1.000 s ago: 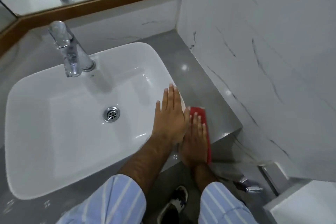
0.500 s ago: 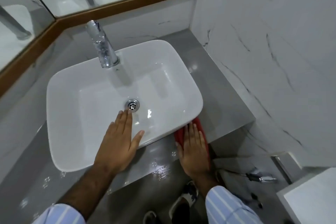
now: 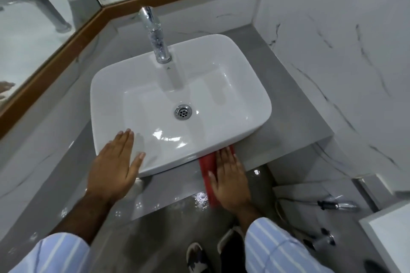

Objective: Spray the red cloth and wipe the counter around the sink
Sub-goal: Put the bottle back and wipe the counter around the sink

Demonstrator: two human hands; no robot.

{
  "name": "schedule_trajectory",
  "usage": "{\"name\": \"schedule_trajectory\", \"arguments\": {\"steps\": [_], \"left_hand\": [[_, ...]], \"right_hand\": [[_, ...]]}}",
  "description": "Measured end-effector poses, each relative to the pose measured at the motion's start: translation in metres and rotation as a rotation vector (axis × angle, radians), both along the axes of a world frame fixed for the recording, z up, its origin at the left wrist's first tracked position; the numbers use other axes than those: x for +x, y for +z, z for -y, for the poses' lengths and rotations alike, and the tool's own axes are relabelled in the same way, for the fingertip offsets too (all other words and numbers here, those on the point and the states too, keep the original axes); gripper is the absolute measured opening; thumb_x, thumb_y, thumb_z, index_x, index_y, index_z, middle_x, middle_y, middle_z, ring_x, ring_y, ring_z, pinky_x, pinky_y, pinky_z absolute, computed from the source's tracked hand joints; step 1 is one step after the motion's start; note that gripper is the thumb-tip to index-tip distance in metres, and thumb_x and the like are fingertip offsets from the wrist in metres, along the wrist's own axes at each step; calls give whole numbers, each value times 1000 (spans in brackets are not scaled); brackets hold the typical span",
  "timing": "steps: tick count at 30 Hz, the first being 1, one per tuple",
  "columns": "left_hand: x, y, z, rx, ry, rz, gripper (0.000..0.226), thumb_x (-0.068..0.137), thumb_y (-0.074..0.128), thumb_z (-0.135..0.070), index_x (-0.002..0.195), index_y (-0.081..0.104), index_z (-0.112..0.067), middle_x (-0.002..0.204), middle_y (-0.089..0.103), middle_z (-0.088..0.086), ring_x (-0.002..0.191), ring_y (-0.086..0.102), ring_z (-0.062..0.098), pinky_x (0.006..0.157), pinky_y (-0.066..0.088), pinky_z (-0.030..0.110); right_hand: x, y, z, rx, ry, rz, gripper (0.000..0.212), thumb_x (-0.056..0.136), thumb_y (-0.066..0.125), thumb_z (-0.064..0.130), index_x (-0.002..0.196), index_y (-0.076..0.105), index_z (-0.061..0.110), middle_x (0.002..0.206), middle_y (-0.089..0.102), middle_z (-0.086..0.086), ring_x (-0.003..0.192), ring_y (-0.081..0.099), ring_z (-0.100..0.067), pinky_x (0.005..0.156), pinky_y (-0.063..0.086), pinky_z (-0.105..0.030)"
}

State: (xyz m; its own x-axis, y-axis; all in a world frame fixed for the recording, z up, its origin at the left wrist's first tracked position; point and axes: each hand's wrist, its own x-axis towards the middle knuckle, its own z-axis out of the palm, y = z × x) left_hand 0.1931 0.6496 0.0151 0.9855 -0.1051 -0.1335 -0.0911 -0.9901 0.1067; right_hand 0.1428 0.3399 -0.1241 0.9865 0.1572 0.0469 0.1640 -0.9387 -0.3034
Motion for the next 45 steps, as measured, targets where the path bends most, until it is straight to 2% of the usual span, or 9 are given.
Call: {"name": "schedule_trajectory", "arguments": {"steps": [7, 10, 14, 22, 27, 34, 37, 42, 45], "left_hand": [[1, -2, -10, 50, -72, 38, 86, 105, 4, -58, 152, 49, -2, 157, 51, 15, 149, 43, 31, 124, 31, 51], [1, -4, -10, 25, -73, 38, 85, 105, 5, -58, 152, 50, -3, 156, 52, 14, 149, 44, 30, 124, 33, 50], [1, -4, -27, -21, -172, 34, 84, 105, 7, -61, 157, 43, -6, 162, 44, 11, 153, 38, 27, 125, 30, 48], [0, -10, -42, -86, -121, 148, 62, 106, 27, -35, 154, 46, 0, 161, 46, 16, 154, 33, 32, 128, 21, 53], [-7, -9, -37, -99, 45, 89, 74, 105, 18, -48, 163, 25, -2, 172, 22, 13, 161, 11, 27, 131, 15, 50], [-13, -4, -23, -159, 252, 56, 81, 102, 16, -59, 167, 5, -12, 176, -2, 3, 162, -4, 21, 129, 3, 38], [-12, -8, -21, -188, 303, 55, 78, 107, 26, -57, 167, 2, -14, 176, -6, 1, 161, -7, 19, 126, 4, 35], [-41, 0, -39, -211, 216, 42, 85, 104, 22, -63, 166, -3, -12, 175, -10, 3, 156, -17, 11, 129, -5, 37], [-97, -5, -85, -148, 282, 102, 91, 100, 13, -70, 167, 7, -9, 175, -1, 8, 161, -4, 22, 131, 2, 45]], "right_hand": [[6, -4, 41, -13, -302, 69, 68, 106, 41, 38, 158, 32, -4, 166, 31, -25, 157, 24, -39, 124, 28, -58], [-8, -7, -17, 28, -141, 113, 66, 105, 47, 33, 155, 35, -7, 165, 32, -28, 157, 23, -40, 124, 28, -57], [-27, -11, -51, -43, 259, 63, 70, 107, 35, 48, 159, 33, 2, 167, 32, -18, 158, 25, -31, 124, 31, -51], [-21, -7, -40, -65, 41, 11, 68, 104, 42, 40, 157, 35, -2, 167, 31, -22, 158, 23, -34, 127, 24, -52], [-17, -11, -86, -92, 553, 50, 71, 104, 42, 47, 158, 36, 2, 168, 31, -17, 158, 24, -31, 124, 28, -49], [-11, -8, -25, -81, 292, -1, 72, 101, 44, 48, 157, 38, 3, 165, 37, -17, 154, 34, -32, 122, 31, -46], [-11, -2, -40, -112, 318, -11, 70, 104, 40, 46, 157, 36, 1, 165, 35, -18, 155, 30, -33, 127, 20, -46], [-20, 8, -127, -81, 527, -49, 70, 104, 38, 48, 155, 41, 0, 160, 44, -21, 149, 42, -36, 121, 25, -49], [-17, 7, -144, -113, 525, -107, 71, 109, 23, 49, 154, 42, -2, 158, 46, -22, 147, 45, -37, 122, 24, -47]]}}
